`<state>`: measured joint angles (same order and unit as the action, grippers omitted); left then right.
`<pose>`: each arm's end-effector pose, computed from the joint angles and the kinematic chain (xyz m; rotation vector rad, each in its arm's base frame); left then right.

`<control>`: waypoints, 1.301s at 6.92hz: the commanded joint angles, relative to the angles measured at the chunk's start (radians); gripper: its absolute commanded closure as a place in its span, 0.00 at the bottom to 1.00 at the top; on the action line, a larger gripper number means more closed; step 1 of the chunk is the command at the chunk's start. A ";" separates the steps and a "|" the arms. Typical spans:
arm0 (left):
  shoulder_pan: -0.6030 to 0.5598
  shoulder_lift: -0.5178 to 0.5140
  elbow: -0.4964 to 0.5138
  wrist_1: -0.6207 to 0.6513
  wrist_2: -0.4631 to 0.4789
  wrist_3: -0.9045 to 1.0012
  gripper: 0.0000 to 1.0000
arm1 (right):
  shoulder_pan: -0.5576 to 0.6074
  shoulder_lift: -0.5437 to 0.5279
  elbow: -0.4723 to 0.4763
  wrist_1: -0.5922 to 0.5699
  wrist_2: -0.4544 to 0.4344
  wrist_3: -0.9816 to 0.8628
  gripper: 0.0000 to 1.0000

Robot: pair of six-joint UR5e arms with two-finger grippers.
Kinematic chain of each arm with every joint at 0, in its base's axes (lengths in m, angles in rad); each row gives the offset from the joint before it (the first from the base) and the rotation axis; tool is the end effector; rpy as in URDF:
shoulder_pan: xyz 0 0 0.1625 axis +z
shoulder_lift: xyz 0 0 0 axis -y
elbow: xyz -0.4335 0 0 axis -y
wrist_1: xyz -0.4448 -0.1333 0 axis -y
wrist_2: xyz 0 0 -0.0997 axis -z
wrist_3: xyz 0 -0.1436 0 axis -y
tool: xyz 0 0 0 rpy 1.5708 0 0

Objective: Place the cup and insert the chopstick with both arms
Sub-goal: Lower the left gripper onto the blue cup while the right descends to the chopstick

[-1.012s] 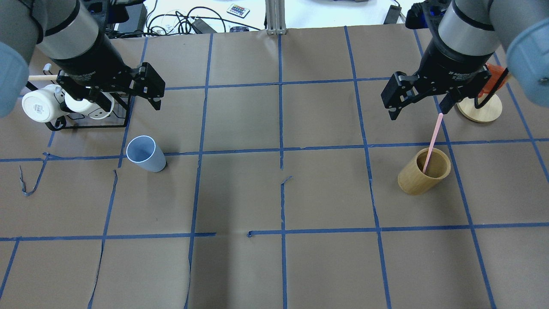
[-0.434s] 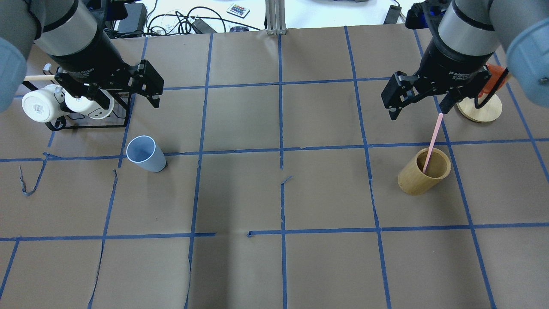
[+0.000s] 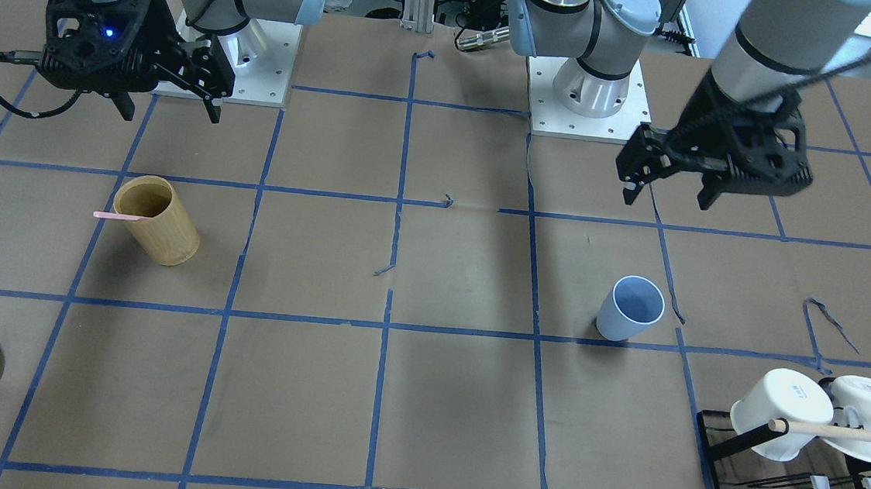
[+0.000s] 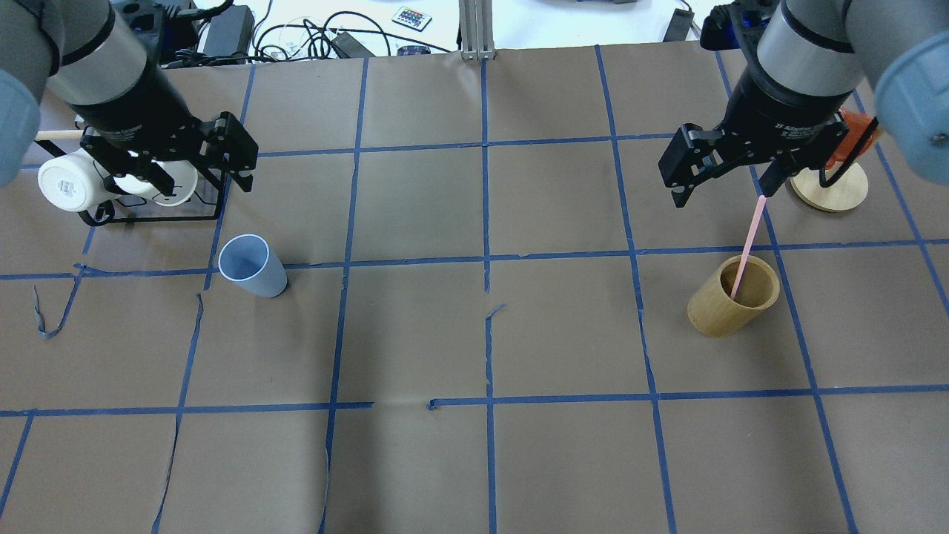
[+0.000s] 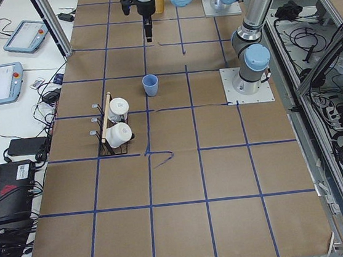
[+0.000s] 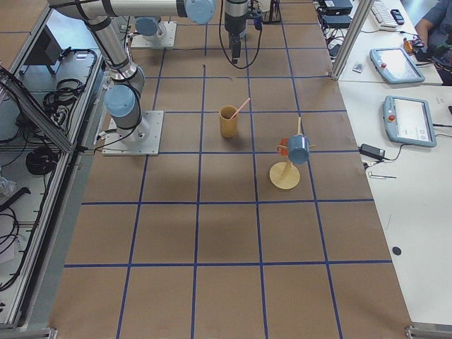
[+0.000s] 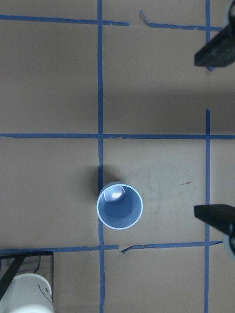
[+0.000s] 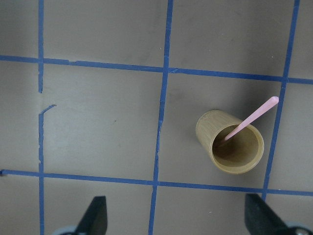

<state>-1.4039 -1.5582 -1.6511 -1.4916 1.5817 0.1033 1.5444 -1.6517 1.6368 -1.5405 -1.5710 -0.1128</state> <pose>-0.0403 -0.5540 0.4234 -0.0996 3.1276 -0.0155 0.1198 -0.5105 0.4561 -0.1356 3.1377 0.0241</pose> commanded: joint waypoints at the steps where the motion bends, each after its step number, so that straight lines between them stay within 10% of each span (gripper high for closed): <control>1: 0.118 -0.057 -0.152 0.238 0.001 0.050 0.03 | -0.015 0.006 0.002 -0.010 -0.023 0.001 0.00; 6: 0.134 -0.212 -0.283 0.441 0.006 0.067 0.04 | -0.176 0.046 0.220 -0.465 -0.037 -0.013 0.00; 7: 0.134 -0.244 -0.277 0.456 0.006 0.070 0.16 | -0.176 0.047 0.265 -0.546 -0.037 -0.008 0.00; 9: 0.132 -0.287 -0.282 0.459 -0.006 0.069 0.81 | -0.178 0.047 0.360 -0.666 -0.037 -0.008 0.07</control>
<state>-1.2704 -1.8189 -1.9322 -1.0343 1.5827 0.1733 1.3677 -1.6049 1.9389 -2.1260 -1.6076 -0.1217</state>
